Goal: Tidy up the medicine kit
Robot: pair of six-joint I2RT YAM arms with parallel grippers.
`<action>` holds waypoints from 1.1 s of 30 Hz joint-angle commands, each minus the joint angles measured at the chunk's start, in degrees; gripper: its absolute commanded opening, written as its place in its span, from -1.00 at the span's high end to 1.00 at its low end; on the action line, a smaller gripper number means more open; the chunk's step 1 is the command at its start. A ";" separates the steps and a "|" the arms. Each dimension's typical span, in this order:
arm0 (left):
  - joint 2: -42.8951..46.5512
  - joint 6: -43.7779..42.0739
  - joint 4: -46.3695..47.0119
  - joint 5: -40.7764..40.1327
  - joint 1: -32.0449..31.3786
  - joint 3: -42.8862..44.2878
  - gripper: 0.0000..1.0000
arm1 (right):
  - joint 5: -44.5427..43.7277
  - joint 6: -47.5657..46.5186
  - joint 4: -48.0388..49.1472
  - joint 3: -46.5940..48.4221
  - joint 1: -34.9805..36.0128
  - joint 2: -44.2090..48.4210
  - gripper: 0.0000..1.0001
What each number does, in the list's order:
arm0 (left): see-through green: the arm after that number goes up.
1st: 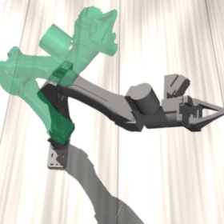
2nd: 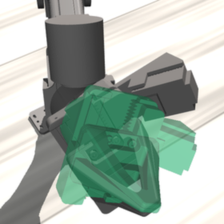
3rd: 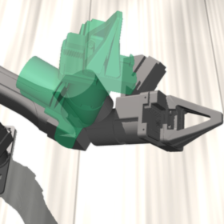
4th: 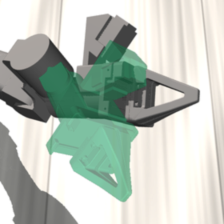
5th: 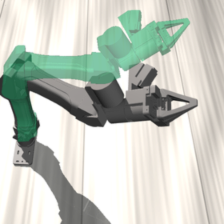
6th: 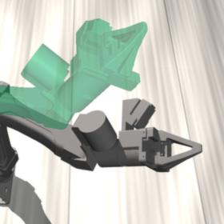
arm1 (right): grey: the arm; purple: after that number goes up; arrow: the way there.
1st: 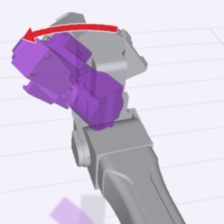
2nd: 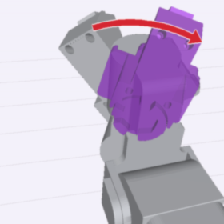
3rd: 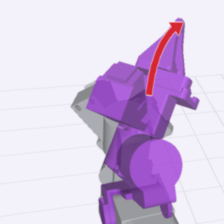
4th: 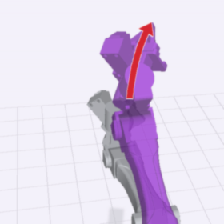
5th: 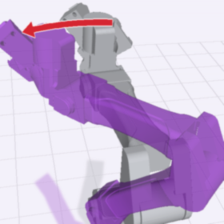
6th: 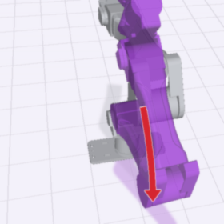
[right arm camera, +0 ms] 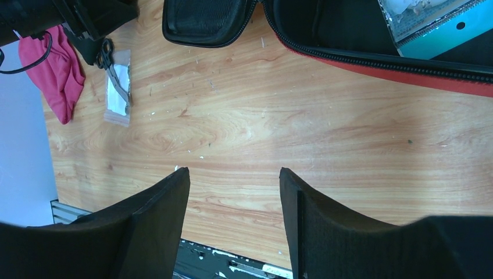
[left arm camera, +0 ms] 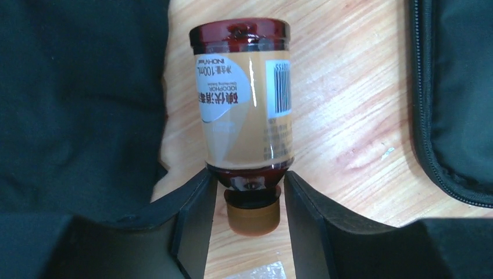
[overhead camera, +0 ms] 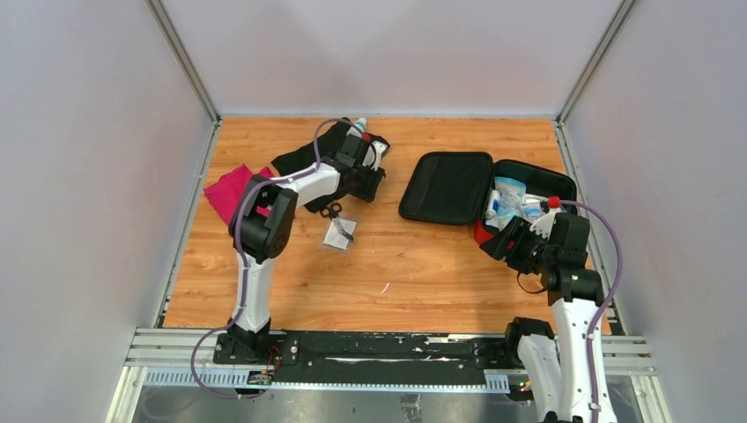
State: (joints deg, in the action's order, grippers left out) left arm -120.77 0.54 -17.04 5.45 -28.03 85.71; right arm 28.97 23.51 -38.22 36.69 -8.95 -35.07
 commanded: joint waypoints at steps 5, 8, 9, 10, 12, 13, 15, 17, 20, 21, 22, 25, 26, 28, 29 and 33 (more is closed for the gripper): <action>11.93 5.33 4.32 3.29 -1.30 -8.26 0.04 | 4.38 1.39 -0.82 1.05 0.82 0.41 -0.22; 18.44 8.66 7.42 5.19 -1.66 -13.20 0.05 | 10.42 4.31 3.60 -0.30 0.78 -0.15 -0.20; 20.64 10.00 8.85 5.93 -1.75 -15.08 0.07 | 12.34 5.91 5.47 -1.00 0.86 -0.41 -0.20; 23.29 11.33 10.77 6.82 -1.90 -17.68 0.07 | 13.84 8.05 7.15 -1.55 0.92 -0.58 -0.19; 27.03 13.20 13.06 7.58 -2.30 -21.06 0.10 | 14.99 10.70 9.77 -2.49 1.51 -0.79 -0.19; 28.66 14.14 14.02 7.29 -2.45 -22.91 0.11 | 14.20 11.55 10.30 -2.54 2.56 -0.75 -0.18; 29.74 14.56 14.39 5.74 -2.46 -24.47 0.10 | 12.28 12.05 10.00 -2.21 3.81 -0.51 -0.18; 28.85 14.82 13.60 3.12 -2.47 -24.50 -0.05 | 10.72 12.67 9.63 -2.14 5.03 -0.09 -0.18; 25.10 14.70 11.96 1.51 -2.47 -22.12 -0.15 | 9.99 13.58 9.39 -3.00 5.78 0.70 -0.18; 23.47 14.52 11.40 1.43 -2.47 -20.81 -0.17 | 9.97 13.75 9.31 -3.29 5.86 0.92 -0.18; 21.63 14.41 10.88 1.30 -2.47 -19.50 -0.20 | 9.96 13.81 9.18 -3.51 5.87 1.25 -0.18; 16.85 13.91 9.03 -0.70 -2.38 -15.51 -0.23 | 9.73 13.59 8.50 -3.49 5.87 1.70 -0.18; 15.41 13.51 8.57 -1.20 -2.38 -14.23 -0.23 | 9.64 13.40 8.37 -3.39 5.87 1.81 -0.18; 12.86 12.71 7.56 -2.40 -2.30 -11.88 -0.22 | 9.53 13.16 8.01 -3.16 5.87 1.77 -0.18; 11.70 12.33 7.09 -2.60 -2.23 -10.77 -0.22 | 9.60 12.95 7.92 -3.05 5.87 1.68 -0.18; 8.78 11.84 5.97 -4.29 -1.49 -8.25 -0.19 | 9.96 12.22 7.51 -3.02 5.87 1.35 -0.18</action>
State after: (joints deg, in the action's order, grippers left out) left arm -110.26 13.65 -9.41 4.16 -30.13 74.43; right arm 38.74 36.18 -29.21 33.85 -4.08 -33.91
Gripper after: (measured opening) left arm 0.602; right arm 0.592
